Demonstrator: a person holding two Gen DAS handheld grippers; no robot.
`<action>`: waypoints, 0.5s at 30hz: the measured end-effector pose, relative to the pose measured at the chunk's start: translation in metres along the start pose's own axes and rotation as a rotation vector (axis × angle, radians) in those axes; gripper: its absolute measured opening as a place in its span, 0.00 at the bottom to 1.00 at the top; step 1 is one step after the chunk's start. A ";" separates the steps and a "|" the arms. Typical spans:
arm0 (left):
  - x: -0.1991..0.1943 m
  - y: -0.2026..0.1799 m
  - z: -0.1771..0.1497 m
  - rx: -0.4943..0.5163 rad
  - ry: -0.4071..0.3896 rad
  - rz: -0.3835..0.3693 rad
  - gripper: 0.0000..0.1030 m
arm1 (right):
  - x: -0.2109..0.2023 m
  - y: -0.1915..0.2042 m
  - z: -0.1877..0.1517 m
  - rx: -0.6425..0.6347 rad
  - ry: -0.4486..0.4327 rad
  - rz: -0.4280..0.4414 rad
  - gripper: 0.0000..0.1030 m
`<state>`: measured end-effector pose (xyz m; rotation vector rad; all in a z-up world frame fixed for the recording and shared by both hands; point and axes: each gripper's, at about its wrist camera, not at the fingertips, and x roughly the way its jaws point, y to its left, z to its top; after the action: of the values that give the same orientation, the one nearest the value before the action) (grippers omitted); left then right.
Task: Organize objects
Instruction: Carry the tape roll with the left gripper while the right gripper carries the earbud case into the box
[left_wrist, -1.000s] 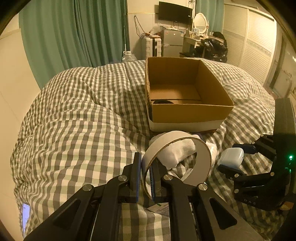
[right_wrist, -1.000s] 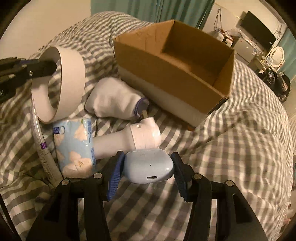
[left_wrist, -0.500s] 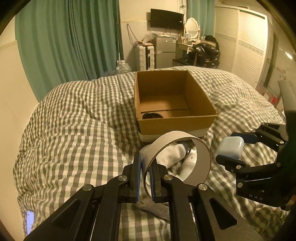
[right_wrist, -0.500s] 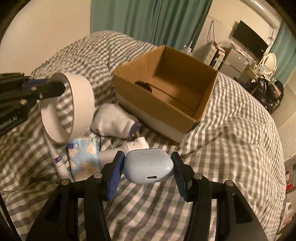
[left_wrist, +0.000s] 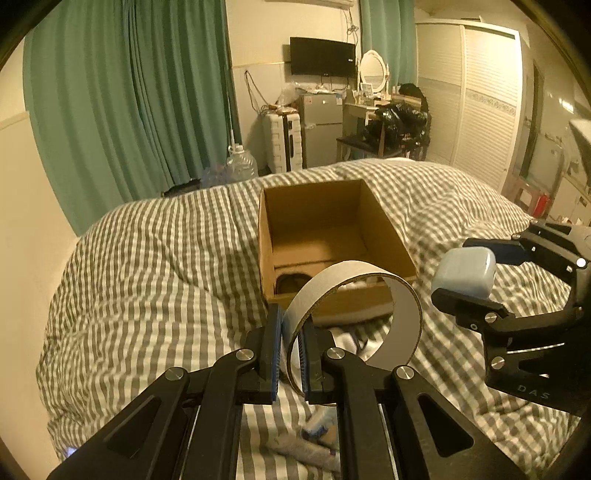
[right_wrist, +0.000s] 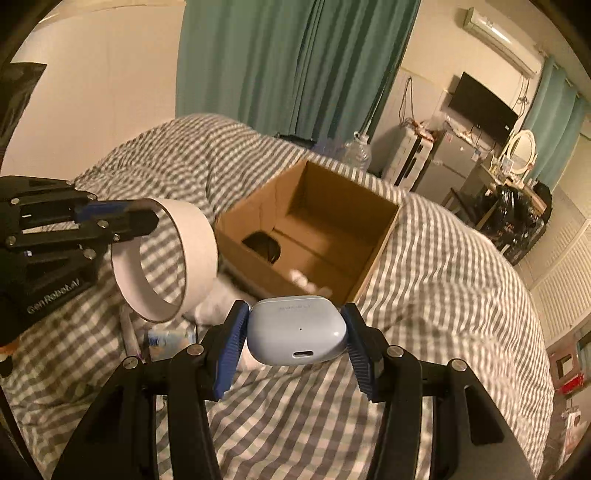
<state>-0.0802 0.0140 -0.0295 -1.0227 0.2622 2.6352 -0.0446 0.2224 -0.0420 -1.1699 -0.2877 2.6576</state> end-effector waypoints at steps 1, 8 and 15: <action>0.002 0.001 0.003 0.001 -0.003 0.000 0.09 | -0.001 -0.002 0.005 0.000 -0.010 -0.002 0.50; 0.025 0.003 0.032 0.013 -0.009 0.012 0.09 | 0.011 -0.012 0.030 0.012 -0.026 0.002 0.50; 0.072 0.012 0.064 0.010 0.012 0.018 0.09 | 0.042 -0.028 0.053 0.030 -0.020 0.002 0.50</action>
<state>-0.1748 0.0354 -0.0308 -1.0382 0.2887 2.6423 -0.1087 0.2567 -0.0285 -1.1355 -0.2500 2.6673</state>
